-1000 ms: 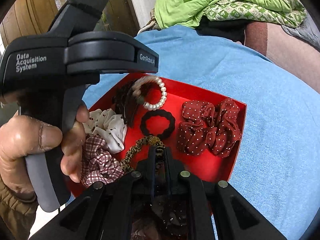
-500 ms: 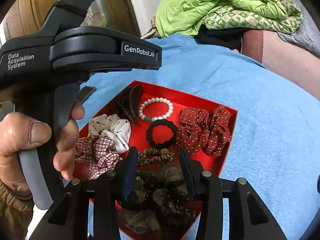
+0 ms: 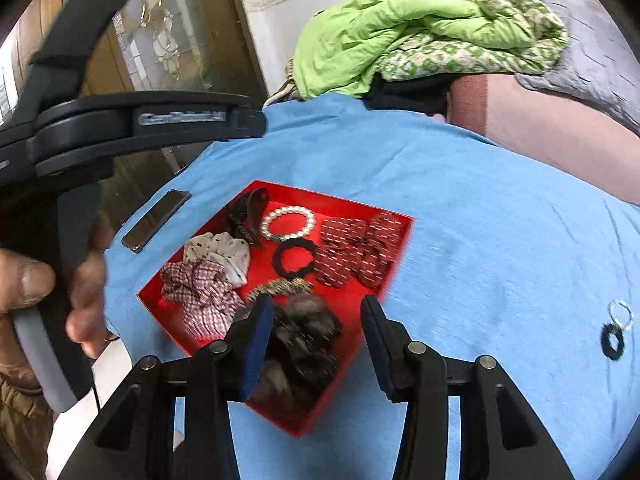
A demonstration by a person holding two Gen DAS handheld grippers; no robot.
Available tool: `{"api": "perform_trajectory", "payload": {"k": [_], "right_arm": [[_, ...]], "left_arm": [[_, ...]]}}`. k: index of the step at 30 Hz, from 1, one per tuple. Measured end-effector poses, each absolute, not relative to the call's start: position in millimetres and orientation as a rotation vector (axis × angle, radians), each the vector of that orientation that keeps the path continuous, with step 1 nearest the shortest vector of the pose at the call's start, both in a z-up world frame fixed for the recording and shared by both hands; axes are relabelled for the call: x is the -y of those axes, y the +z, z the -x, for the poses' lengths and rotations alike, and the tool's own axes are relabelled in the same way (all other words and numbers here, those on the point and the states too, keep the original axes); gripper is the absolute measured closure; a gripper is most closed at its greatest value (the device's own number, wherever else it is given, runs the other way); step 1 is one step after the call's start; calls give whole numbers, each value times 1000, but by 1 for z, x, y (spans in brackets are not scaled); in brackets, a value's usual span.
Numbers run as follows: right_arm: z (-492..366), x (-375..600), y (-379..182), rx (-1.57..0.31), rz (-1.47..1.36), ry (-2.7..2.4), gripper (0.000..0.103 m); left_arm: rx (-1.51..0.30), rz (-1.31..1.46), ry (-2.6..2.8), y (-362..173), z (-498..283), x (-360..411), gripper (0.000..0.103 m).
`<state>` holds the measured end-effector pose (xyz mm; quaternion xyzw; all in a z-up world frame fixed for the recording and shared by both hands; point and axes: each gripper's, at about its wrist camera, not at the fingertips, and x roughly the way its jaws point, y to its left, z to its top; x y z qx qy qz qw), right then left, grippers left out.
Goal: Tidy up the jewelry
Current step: 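Carry both bracelets to the red tray and open both tools to drop them, then move both tools back toward the black and pale green bracelets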
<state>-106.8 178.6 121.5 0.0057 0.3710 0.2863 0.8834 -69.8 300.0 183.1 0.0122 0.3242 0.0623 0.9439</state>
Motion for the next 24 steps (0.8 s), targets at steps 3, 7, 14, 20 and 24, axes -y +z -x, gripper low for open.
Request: {"api": "perform_trajectory", "payload": {"k": [3, 7, 14, 20, 24], "right_arm": [[112, -165, 121, -774, -17, 577, 52], [120, -137, 116, -785, -35, 535, 50], [136, -81, 108, -796, -69, 449, 50], [147, -25, 97, -810, -123, 360, 49], [154, 17, 90, -807, -154, 298, 49]], "left_arm": [[-643, -62, 109, 189, 82, -278, 46], [-626, -109, 69, 193, 99, -243, 42], [-617, -169, 0, 191, 123, -188, 40], [-648, -174, -52, 182, 130, -150, 39], [-668, -181, -75, 175, 133, -130, 39]]}}
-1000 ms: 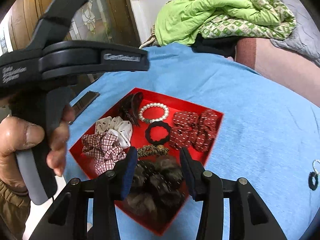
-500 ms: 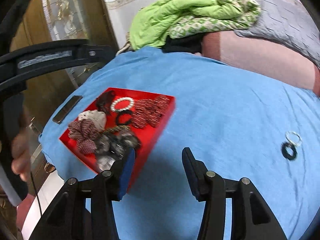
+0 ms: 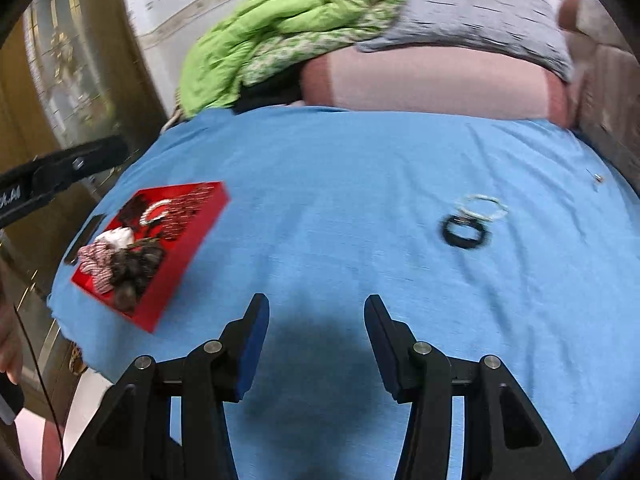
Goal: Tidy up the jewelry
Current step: 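Move both tools back toward the black and pale green bracelets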
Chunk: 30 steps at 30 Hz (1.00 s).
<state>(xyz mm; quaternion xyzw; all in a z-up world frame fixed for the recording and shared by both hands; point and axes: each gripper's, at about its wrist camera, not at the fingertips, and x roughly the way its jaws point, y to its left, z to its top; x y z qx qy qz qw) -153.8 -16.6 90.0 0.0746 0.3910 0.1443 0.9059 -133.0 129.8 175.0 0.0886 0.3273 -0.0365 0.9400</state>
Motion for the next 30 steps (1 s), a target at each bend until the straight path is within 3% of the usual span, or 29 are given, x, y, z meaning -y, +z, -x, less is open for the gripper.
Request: {"api": "perform_trajectory", "payload": {"k": [13, 27, 30], "right_arm": [[150, 150, 58, -847, -266, 51, 48], [76, 171, 45, -860, -226, 24, 48], [52, 173, 43, -871, -212, 46, 48]], "left_arm": [[-781, -156, -156, 130, 98, -71, 38], [-930, -79, -327, 72, 18, 5, 39], [-960, -50, -355, 59, -2, 19, 45]]}}
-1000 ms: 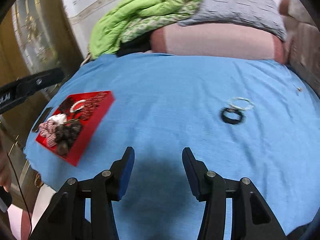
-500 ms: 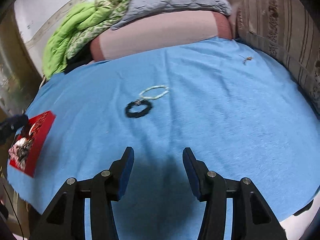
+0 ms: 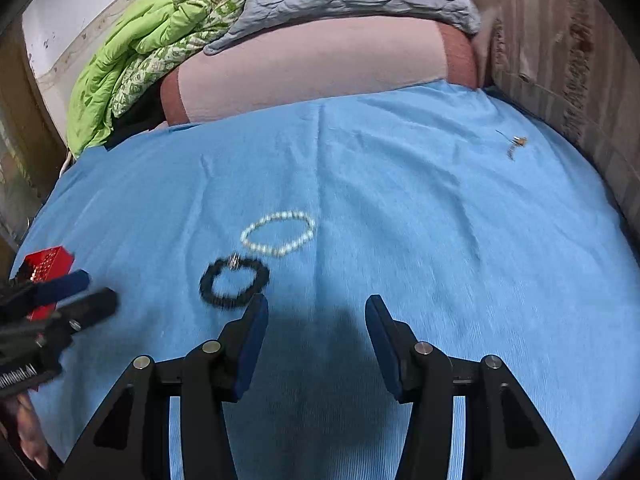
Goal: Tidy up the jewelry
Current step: 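Move both tools back toward the black and pale green bracelets, then grasp the black beaded bracelet with the left tool while the right grasps the pale green bead bracelet, then lift both bracelets and carry them toward the red tray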
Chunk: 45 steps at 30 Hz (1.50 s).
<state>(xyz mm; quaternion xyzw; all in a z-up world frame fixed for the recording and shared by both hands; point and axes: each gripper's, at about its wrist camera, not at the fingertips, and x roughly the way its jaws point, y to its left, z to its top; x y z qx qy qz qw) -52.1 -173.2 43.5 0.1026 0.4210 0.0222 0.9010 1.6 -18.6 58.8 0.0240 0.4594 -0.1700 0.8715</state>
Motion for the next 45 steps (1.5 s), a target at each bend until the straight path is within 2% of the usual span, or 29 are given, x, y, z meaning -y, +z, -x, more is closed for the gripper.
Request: {"api": "perform_trajectory", "payload": {"k": [3, 6, 18, 23, 25, 26, 27, 28, 31, 45], "right_arm": [[25, 176, 38, -893, -219, 77, 48], [3, 177, 30, -910, -205, 87, 48], [-42, 172, 5, -931, -167, 99, 48], [-46, 165, 0, -925, -119, 97, 50], [-46, 166, 0, -922, -109, 91, 60], [-47, 165, 1, -919, -101, 87, 65], [-47, 164, 1, -917, -93, 86, 75], [-46, 162, 3, -911, -74, 84, 86], [-45, 161, 5, -906, -60, 75, 95], [18, 163, 51, -825, -172, 88, 96]], "left_arm": [[-993, -45, -372, 44, -21, 32, 57], [-1029, -24, -384, 30, -35, 41, 65], [-984, -20, -374, 9, -46, 57, 65], [-939, -120, -315, 7, -39, 74, 65], [-937, -122, -310, 8, -39, 75, 78], [-940, -117, -309, 10, -40, 73, 91], [-950, -103, -318, 11, -41, 71, 95], [-964, -80, -329, 13, -41, 67, 96], [-981, -36, -346, 21, -38, 57, 96], [-925, 64, -350, 70, 18, 18, 96]]}}
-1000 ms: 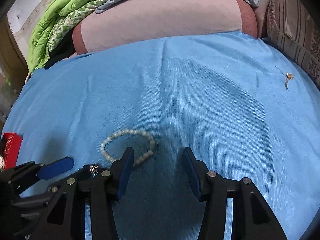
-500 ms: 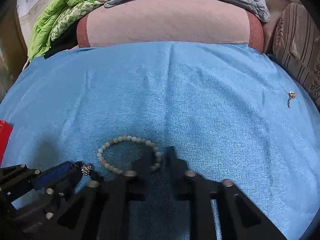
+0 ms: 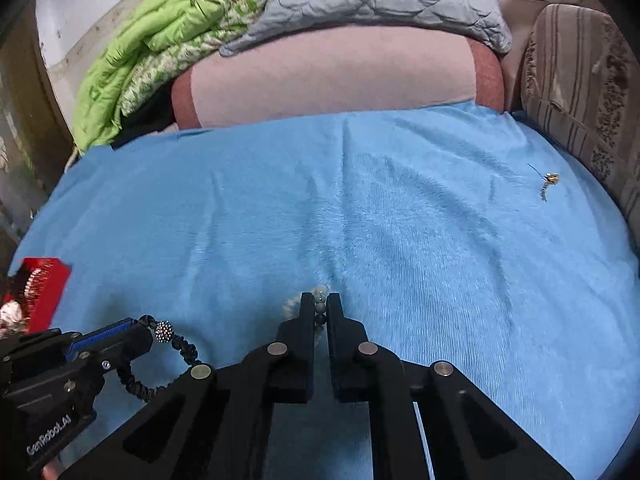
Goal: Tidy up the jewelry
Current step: 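Lift both bracelets and carry them toward the red tray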
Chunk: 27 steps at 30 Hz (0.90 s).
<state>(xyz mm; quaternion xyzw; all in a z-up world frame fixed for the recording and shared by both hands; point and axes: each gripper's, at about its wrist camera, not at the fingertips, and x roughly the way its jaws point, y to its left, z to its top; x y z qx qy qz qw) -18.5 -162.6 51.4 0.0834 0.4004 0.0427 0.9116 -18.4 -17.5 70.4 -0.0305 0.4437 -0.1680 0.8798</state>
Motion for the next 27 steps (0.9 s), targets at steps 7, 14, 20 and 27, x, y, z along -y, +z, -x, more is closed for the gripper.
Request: {"api": "perform_trajectory", "payload": {"k": [7, 14, 20, 27], "right_arm": [[60, 153, 71, -795, -203, 107, 96], [102, 133, 86, -770, -209, 130, 96], [133, 112, 97, -756, -213, 159, 96], [160, 86, 109, -734, -187, 182, 96]], "left_arm": [[-882, 91, -323, 92, 56, -9, 96], [-833, 82, -281, 110, 96, -29, 96], [-800, 73, -259, 125, 124, -43, 96], [-759, 42, -234, 139, 148, -50, 96]]}}
